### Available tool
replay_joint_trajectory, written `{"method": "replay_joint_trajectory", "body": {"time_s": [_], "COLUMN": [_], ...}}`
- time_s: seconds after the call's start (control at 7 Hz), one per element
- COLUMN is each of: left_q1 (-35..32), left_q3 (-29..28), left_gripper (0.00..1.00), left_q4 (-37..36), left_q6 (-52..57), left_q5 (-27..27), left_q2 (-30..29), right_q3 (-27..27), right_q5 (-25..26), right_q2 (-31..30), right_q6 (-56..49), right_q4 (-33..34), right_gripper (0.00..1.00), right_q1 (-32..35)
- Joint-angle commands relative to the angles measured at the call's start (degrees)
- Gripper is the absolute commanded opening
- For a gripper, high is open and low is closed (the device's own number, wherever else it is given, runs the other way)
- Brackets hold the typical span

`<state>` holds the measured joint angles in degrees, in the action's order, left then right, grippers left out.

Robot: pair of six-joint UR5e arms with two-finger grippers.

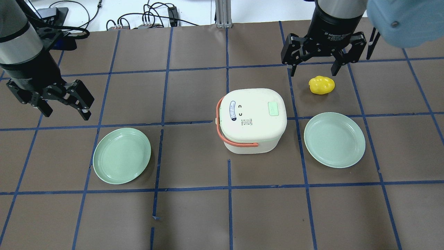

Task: Press rice cooker button
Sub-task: 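Move the right gripper toward the rice cooker's green button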

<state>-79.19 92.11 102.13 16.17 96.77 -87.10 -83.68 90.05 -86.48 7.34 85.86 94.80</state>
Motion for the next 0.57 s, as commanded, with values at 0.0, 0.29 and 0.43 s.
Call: {"method": "replay_joint_trajectory", "body": {"time_s": [0.0, 0.29, 0.43], "left_q1": [0.0, 0.0, 0.0], "left_q3": [0.0, 0.0, 0.0], "left_gripper": [1.0, 1.0, 1.0], "left_q4": [0.0, 0.0, 0.0], "left_q6": [0.0, 0.0, 0.0], "left_q5": [0.0, 0.0, 0.0], "left_q2": [0.0, 0.0, 0.0], "right_q3": [-0.1, -0.4, -1.1], "right_q5": [-0.4, -1.4, -2.5], "right_q2": [0.0, 0.3, 0.4], "right_q6": [0.1, 0.8, 0.9], "right_q4": [0.0, 1.8, 4.2], "right_gripper": [1.0, 0.99, 0.89], "right_q1": [0.2, 0.7, 0.8]}}
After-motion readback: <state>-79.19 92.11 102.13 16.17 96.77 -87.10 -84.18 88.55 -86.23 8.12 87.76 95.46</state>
